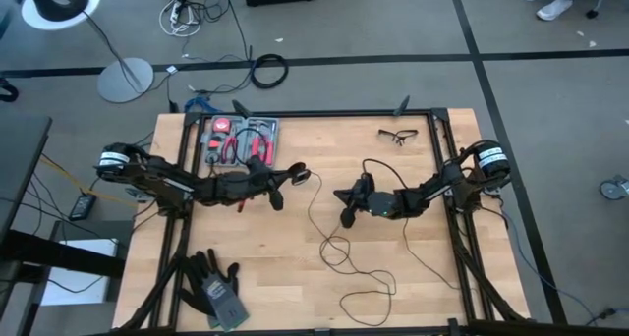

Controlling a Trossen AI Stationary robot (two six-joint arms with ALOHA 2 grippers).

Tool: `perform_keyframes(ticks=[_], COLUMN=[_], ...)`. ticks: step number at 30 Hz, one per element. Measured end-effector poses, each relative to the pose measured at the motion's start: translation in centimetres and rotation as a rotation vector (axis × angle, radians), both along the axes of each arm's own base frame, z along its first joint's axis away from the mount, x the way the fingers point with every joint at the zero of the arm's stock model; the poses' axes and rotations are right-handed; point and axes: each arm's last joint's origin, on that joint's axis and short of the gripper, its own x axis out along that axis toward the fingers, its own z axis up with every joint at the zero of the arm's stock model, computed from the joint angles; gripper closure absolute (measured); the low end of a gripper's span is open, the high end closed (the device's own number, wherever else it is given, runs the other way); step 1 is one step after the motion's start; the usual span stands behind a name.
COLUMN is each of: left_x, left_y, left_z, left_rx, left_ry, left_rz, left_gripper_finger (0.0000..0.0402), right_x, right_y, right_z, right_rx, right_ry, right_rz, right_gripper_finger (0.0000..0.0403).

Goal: Coil cords
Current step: Coil the black wire on the black spool

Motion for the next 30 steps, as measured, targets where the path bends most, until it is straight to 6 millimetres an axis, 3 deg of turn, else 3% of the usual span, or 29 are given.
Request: perform_keyframes(ticks=[6,20,26,30], left_x=[-0.4,-0.4,-0.4,-0.4], left_y=[0.0,0.0,0.0,0.0], left_z=[0.0,0.3,0.3,0.4], left_rx=[0.003,0.003,0.003,0.001], left_ry=[-0.042,-0.072,-0.078,-0.084], left_rz=[0.001,0.001,0.001,0.001], left_gripper_finger=[0.0402,0.0402,0.0402,0.0401], right_x=[1.0,3.4,3.5,3.6], right_y=[0.1,-1.3,-2.1,-2.3], right_z=[1.0,3.2,3.2,3.3], right_rx=[0.028,-0.122,-0.123,-0.111], right_ry=[-0.066,-0.066,-0.066,-0.074], right_rz=[-0.006,0.041,0.029,0.059], right_gripper_finger=[0.039,0.0273,0.0274,0.03])
